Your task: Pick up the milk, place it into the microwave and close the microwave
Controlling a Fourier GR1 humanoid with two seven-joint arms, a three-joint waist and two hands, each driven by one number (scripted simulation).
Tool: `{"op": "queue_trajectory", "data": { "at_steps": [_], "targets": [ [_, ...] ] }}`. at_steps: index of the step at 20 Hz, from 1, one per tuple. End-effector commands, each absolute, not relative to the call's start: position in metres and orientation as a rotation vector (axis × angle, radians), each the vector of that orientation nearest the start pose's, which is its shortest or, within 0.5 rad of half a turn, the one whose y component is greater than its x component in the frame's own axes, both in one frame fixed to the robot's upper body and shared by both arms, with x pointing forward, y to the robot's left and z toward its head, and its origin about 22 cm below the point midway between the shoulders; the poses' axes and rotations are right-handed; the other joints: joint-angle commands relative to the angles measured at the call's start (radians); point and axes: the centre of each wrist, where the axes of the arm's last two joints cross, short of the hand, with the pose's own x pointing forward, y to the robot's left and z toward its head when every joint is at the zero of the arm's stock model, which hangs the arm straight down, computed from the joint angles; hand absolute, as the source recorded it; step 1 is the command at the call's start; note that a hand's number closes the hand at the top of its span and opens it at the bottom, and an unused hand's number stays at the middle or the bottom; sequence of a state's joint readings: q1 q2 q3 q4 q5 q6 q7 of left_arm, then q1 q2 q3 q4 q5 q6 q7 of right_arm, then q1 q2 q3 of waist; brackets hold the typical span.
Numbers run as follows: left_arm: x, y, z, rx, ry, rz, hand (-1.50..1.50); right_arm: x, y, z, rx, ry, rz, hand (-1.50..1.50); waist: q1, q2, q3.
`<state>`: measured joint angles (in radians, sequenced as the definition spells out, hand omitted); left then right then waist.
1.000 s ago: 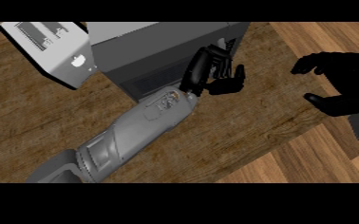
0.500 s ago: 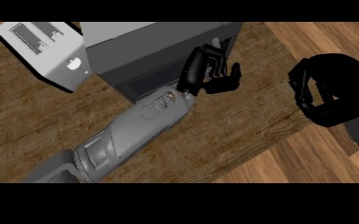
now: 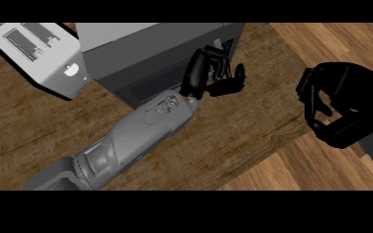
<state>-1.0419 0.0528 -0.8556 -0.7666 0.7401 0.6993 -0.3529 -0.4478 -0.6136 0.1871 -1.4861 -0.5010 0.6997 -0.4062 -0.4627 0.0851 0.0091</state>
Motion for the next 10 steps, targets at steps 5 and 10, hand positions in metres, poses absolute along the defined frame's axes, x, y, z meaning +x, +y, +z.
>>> {"op": "queue_trajectory", "data": {
  "at_steps": [5,10],
  "targets": [
    [0.366,-0.016,0.085,-0.058,-1.895,-0.343,1.5,0.319,-0.27,0.145,0.965,-1.969,0.937,1.5,-0.026,0.013,0.002],
    [0.37,-0.001,0.065,0.012,-1.692,-0.194,1.5,0.305,-0.265,0.124,0.989,-1.748,1.043,1.5,0.007,0.034,-0.001]
  ]
}}
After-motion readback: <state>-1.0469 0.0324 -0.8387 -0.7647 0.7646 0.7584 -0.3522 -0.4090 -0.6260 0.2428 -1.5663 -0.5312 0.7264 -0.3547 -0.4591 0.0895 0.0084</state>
